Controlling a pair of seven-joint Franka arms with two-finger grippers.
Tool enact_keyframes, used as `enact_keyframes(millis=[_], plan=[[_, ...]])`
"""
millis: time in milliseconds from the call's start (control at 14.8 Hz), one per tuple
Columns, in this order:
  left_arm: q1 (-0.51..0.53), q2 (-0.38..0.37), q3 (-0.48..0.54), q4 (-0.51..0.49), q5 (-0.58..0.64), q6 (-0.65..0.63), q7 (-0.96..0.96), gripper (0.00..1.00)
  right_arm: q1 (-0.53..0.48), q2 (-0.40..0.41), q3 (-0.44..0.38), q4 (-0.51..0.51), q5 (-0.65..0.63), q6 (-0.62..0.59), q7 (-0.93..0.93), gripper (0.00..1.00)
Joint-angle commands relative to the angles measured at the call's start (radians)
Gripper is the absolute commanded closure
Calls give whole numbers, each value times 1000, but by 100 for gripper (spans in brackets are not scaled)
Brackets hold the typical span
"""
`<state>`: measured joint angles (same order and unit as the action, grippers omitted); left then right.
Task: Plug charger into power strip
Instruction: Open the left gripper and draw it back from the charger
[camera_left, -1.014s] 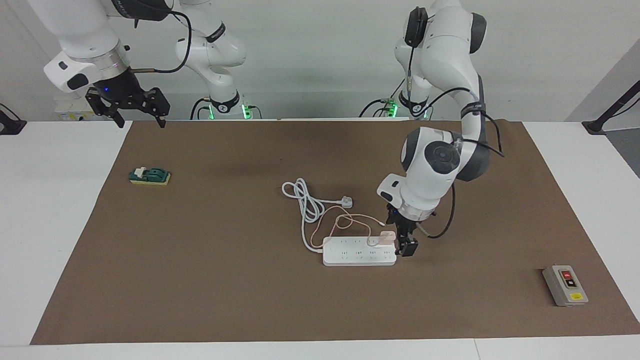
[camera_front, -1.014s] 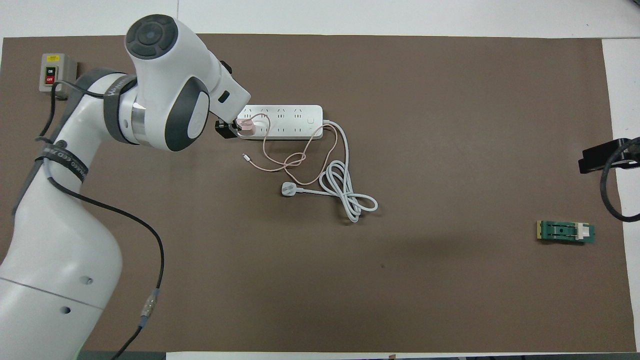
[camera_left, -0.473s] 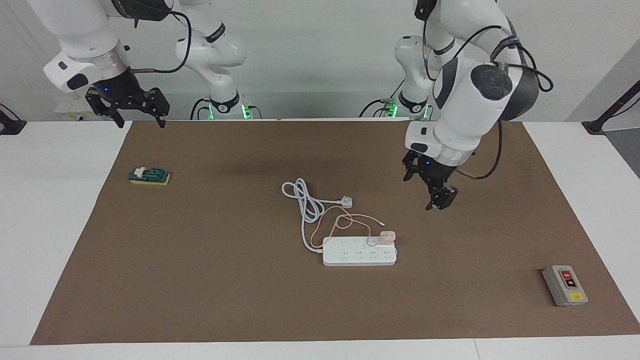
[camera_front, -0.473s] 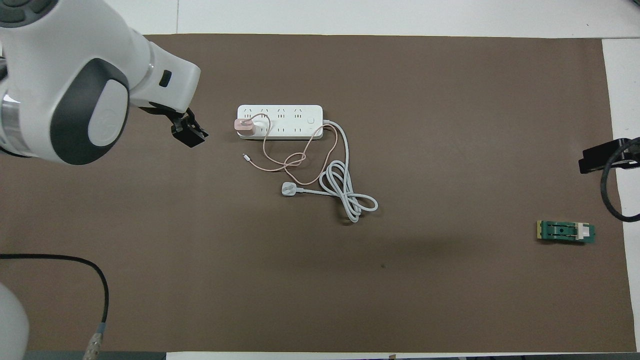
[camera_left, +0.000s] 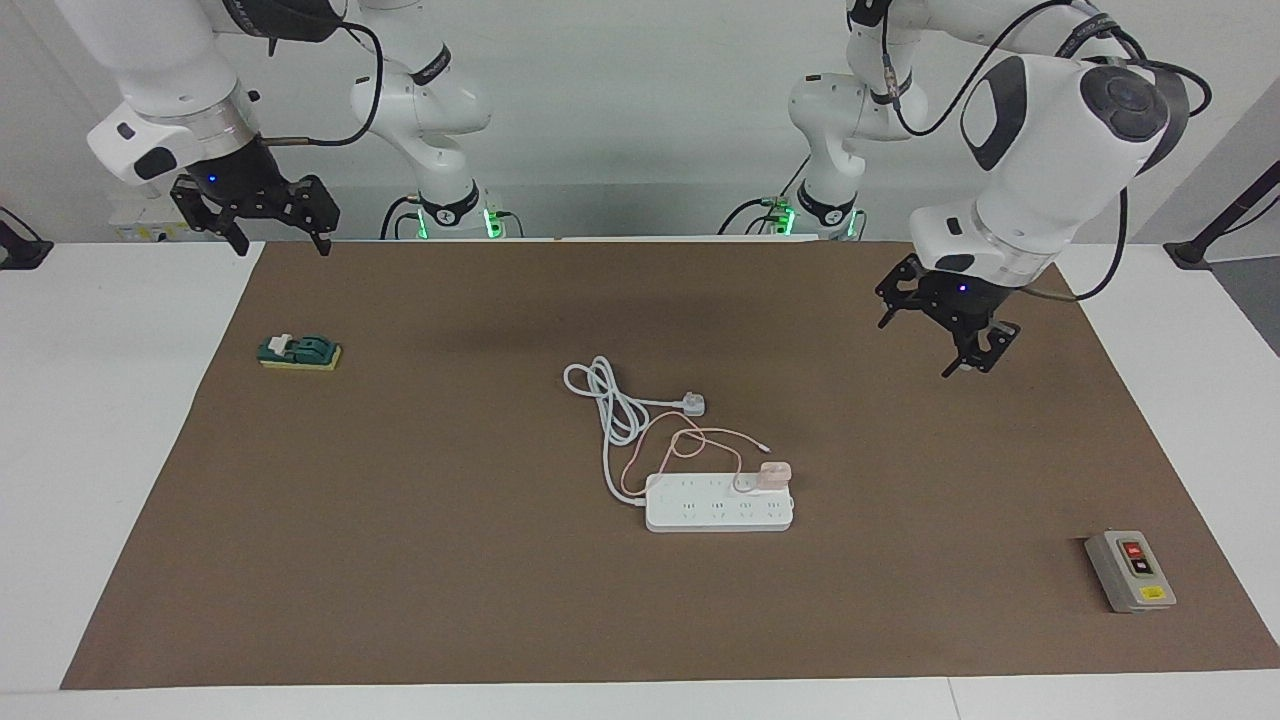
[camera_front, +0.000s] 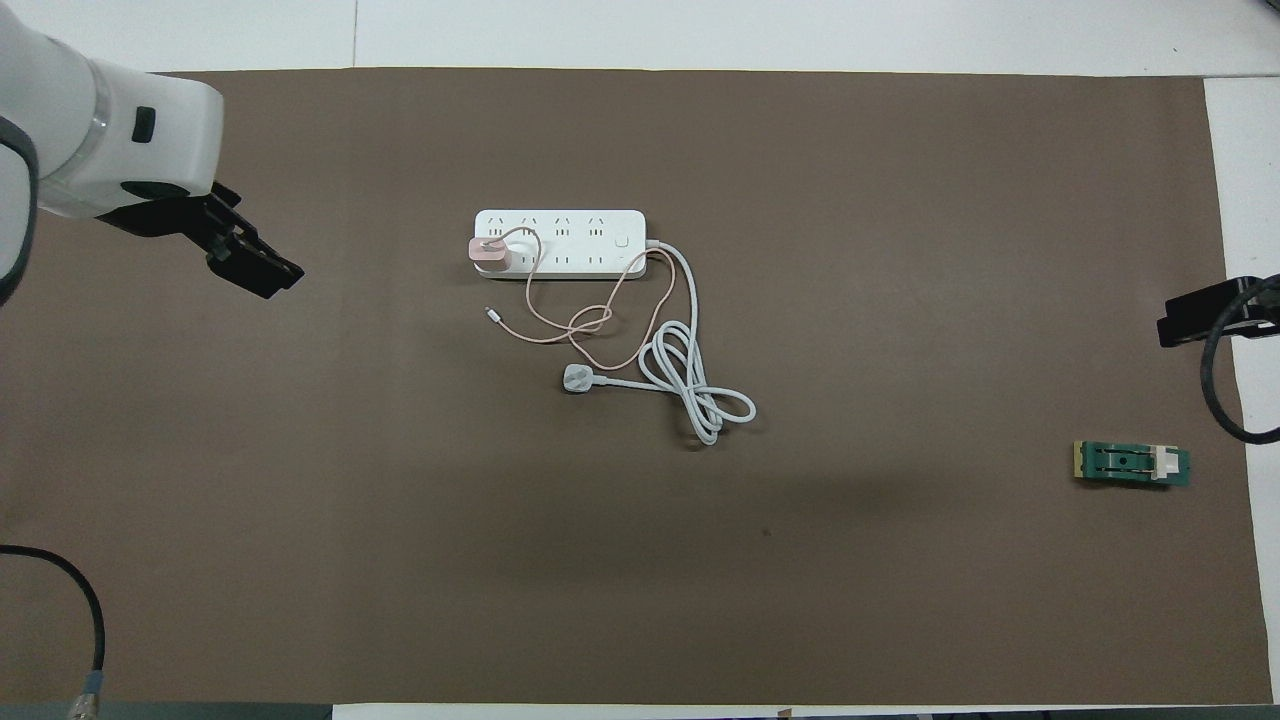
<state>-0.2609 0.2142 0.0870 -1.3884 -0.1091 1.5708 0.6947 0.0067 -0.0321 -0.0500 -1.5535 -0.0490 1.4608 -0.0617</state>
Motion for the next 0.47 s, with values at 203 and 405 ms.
enact_keyframes(millis=[203, 405], plan=[[19, -119, 51, -40, 18, -119, -193, 0, -8, -28, 6, -31, -14, 7, -24, 0], [17, -124, 59, -58, 71, -130, -368, 0, -8, -28, 6, -31, -14, 7, -24, 0]])
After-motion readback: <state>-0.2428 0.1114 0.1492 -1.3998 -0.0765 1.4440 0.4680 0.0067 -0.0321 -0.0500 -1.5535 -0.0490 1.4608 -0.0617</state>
